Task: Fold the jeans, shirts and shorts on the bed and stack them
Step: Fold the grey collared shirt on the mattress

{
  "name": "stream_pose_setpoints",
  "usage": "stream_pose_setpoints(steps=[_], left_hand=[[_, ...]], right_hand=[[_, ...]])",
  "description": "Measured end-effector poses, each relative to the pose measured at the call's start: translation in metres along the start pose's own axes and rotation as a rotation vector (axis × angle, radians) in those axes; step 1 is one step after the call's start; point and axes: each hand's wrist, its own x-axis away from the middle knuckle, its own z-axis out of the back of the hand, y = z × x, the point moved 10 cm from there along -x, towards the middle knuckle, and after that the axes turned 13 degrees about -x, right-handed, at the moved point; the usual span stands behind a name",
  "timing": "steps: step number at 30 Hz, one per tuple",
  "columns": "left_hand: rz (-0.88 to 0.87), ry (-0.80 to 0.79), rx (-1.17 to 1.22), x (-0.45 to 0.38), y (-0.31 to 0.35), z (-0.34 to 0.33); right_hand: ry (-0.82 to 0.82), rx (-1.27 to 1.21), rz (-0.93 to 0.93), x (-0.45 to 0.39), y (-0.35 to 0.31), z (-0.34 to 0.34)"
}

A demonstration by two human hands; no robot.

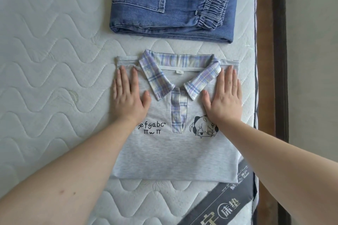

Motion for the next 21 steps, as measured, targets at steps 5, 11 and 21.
stream_pose_setpoints(steps=[5, 11, 21], left_hand=[[-0.015, -0.075, -0.068, -0.004, 0.001, -0.006], [-0.024, -0.259, -0.057, -0.011, 0.002, -0.008], [-0.104, 0.007, 0.180, 0.154, 0.088, 0.037]], right_hand=[[-0.007, 0.023, 0.018, -0.002, 0.000, -0.001], [-0.129, 0.074, -0.026, -0.007, 0.004, -0.010], [-0.220, -0.143, 0.163, 0.161, -0.082, -0.035]])
